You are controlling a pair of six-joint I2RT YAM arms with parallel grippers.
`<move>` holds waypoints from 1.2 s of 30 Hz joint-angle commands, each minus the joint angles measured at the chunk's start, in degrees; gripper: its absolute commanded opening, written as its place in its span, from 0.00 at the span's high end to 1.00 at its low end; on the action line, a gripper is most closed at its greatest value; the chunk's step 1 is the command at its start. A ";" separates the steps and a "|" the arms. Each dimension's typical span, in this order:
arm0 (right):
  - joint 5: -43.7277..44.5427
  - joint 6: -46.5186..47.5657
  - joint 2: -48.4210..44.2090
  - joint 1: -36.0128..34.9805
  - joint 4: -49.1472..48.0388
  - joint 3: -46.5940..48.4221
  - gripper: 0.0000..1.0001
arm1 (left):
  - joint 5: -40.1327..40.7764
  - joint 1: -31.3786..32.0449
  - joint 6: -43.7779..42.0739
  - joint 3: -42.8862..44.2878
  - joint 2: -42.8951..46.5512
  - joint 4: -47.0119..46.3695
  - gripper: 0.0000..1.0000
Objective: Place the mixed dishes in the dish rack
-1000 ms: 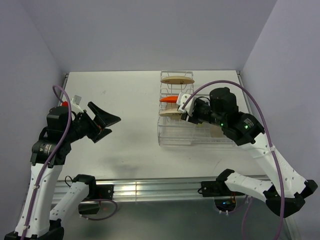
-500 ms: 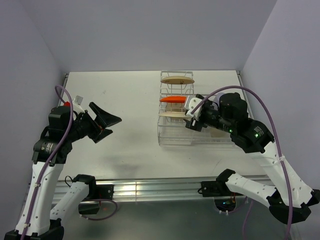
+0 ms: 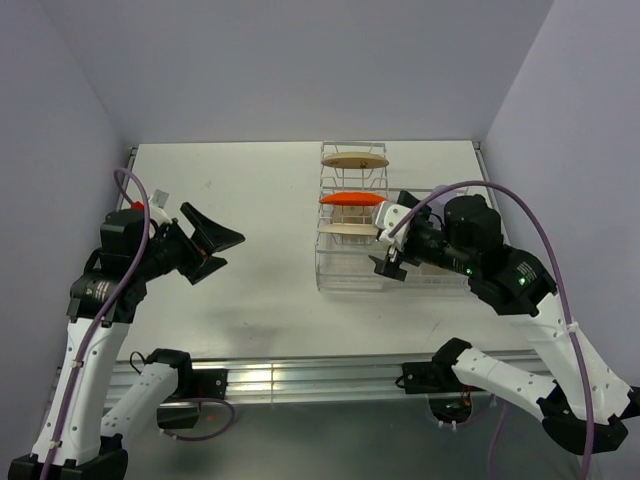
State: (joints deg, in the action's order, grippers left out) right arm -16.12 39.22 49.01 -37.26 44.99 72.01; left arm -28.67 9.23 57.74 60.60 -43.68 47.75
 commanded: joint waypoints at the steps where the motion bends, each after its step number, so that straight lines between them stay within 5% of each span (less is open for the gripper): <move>1: 0.47 -2.92 -1.99 -1.41 1.59 2.35 0.00 | -0.78 -0.09 -0.87 0.05 -0.17 -2.04 0.03; 8: 5.48 -15.47 -7.61 -2.21 -1.11 0.17 0.00 | -0.51 -0.09 -1.40 -0.39 -0.26 -2.04 0.03; 12: 15.91 -31.35 -15.69 -2.29 -7.37 -5.82 0.00 | -0.95 -0.09 -0.70 -1.88 0.17 -2.83 0.03; 18: 26.48 -46.13 -14.92 -2.21 -1.76 -8.90 0.00 | -1.13 -0.09 -0.25 -3.91 1.05 -3.63 0.03; 29: 29.72 -57.31 -19.39 -2.21 -5.53 -17.16 0.00 | -0.07 -0.09 0.27 -6.63 4.48 -2.75 0.03; 36: 30.27 -56.19 -21.33 -2.21 -4.22 -17.16 0.00 | 0.63 -0.09 0.10 -6.90 6.32 -1.43 0.03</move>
State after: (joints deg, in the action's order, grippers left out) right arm 11.68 -15.84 28.01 -39.13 42.30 54.22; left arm -28.60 9.23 57.95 53.67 -38.52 46.83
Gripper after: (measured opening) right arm 0.995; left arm 0.973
